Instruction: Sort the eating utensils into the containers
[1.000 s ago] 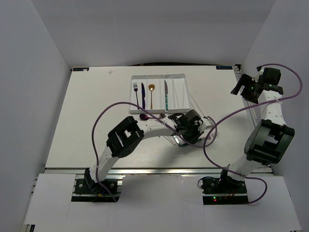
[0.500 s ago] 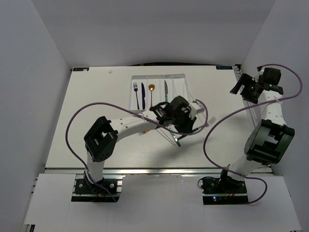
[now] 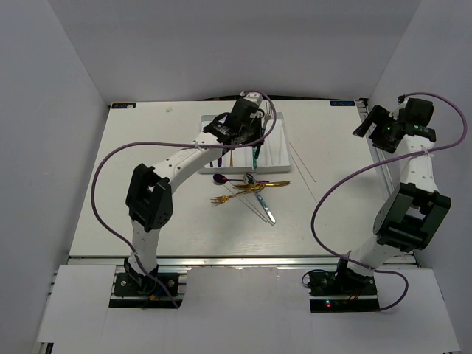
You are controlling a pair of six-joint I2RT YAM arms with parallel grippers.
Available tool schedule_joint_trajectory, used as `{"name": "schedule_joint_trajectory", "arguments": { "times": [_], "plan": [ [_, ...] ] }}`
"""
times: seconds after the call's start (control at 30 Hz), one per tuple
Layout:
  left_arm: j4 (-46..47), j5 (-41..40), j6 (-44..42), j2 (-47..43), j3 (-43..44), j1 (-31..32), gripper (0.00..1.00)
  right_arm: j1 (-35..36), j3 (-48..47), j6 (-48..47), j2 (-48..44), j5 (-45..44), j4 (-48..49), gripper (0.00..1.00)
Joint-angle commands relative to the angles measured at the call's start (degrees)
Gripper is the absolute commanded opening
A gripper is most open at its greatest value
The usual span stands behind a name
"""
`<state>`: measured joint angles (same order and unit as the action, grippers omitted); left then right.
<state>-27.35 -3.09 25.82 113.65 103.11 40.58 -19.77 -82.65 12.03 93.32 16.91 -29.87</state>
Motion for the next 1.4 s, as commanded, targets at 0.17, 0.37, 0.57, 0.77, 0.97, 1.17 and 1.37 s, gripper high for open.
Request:
{"name": "schedule_joint_trajectory", "arguments": {
  "times": [0.17,0.37,0.57,0.77,0.97,1.17,1.37],
  "plan": [
    [-1.9,-7.1,12.3,8.7,10.1,-2.3,0.00,-0.3,-3.7,0.6,1.3,0.1,0.5,0.89],
    [-1.7,-7.6,13.6,12.8,12.1,-3.0,0.00,-0.3,-3.3,0.1,1.5,-0.2,0.4,0.89],
    [0.4,-6.3,10.8,18.5,14.9,-4.7,0.00,-0.3,-4.4,-0.6,2.7,0.4,0.2,0.89],
    [1.4,-4.2,10.1,21.7,15.4,-5.1,0.00,-0.3,-5.3,-1.2,3.5,0.6,-0.3,0.90],
    [2.0,-3.1,9.9,22.1,14.5,-5.1,0.31,0.3,-6.5,-2.8,3.7,1.1,-0.8,0.89],
    [2.1,-3.9,8.5,19.3,14.8,-5.2,0.54,6.8,-4.6,-9.7,0.6,-2.0,-2.0,0.89],
    [1.9,-5.3,6.9,10.9,17.2,-6.4,0.67,18.5,3.9,-15.4,-6.1,-7.2,-1.0,0.89]
  ]
}}
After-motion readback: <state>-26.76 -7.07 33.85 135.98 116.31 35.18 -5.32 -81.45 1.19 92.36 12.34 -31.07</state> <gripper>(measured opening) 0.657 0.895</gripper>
